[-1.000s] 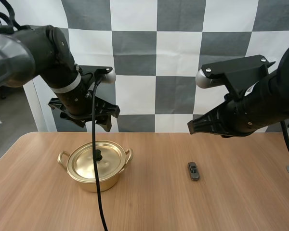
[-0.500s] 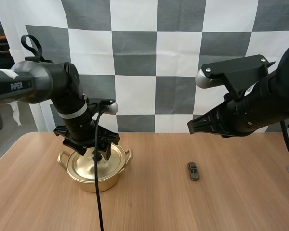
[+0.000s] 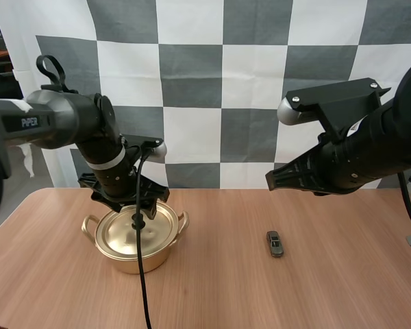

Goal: Open the pot, put the car inside, and close it

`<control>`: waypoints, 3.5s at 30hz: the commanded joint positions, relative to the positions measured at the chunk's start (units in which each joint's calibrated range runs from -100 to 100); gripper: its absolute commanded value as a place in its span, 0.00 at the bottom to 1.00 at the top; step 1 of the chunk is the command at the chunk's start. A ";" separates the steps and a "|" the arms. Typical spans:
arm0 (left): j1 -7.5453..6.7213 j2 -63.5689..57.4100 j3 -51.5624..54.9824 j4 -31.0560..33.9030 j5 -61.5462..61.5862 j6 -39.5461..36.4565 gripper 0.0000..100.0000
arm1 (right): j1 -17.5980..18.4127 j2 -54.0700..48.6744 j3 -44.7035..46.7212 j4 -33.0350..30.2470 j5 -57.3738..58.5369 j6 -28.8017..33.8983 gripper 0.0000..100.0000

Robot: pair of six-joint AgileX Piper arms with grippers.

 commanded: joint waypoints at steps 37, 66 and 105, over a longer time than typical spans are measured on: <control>-0.01 8.14 0.33 -0.29 -7.97 2.17 1.00 | -0.01 -0.05 -0.07 0.53 0.00 0.04 0.00; -0.01 8.02 -0.94 0.15 -7.14 1.00 0.00 | -0.01 -0.05 -0.07 0.53 0.00 0.04 0.00; -0.01 -51.48 -36.21 -0.89 16.86 0.90 0.00 | -0.01 21.73 -0.42 -0.62 -12.31 4.14 0.00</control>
